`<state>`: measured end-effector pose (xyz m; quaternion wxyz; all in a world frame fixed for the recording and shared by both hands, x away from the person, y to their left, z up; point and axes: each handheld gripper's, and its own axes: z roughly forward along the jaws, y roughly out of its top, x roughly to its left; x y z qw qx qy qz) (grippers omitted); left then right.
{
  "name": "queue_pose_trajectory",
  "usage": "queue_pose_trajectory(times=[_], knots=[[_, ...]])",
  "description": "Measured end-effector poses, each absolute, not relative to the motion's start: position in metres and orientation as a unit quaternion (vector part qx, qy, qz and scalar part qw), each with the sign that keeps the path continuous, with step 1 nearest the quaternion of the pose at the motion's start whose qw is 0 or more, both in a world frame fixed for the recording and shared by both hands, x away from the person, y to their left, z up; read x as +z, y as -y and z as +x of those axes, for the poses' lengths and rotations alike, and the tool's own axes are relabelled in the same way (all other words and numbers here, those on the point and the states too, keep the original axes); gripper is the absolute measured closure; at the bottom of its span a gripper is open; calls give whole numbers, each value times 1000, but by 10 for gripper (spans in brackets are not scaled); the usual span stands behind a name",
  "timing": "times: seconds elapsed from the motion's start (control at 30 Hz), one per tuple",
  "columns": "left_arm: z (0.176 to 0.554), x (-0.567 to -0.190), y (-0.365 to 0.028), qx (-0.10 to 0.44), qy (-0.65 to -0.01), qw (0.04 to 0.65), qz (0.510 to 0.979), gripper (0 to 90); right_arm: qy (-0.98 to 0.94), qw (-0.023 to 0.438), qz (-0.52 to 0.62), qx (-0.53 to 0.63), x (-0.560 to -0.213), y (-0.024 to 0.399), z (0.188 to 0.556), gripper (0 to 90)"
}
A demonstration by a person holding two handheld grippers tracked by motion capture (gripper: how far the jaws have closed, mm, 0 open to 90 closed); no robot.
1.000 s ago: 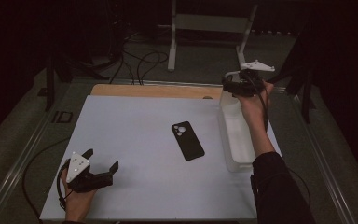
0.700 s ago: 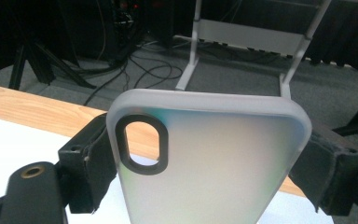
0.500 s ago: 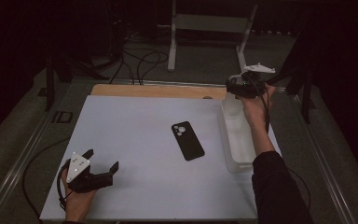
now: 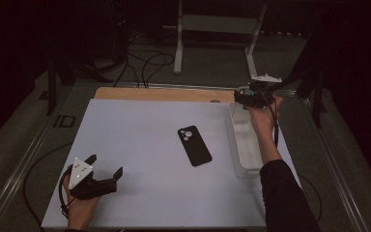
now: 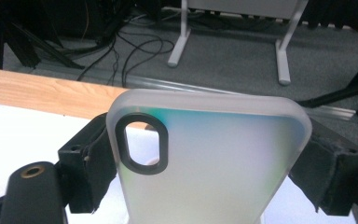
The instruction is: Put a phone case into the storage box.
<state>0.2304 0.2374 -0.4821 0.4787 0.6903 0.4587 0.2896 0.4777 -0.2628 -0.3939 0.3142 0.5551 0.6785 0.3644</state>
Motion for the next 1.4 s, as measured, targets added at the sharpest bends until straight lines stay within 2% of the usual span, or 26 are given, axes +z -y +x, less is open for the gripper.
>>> queue_pose_trajectory(times=[0.5,0.97,1.4], knots=[[230,-482,-237,293,-457,480,689,0,-679,291,579,345,-424,265,479,164],[231,-482,-236,291,-458,478,691,0,-686,279,588,325,-438,265,479,163],[231,-482,-236,291,-458,477,691,0,-678,293,584,337,-441,264,484,163]])
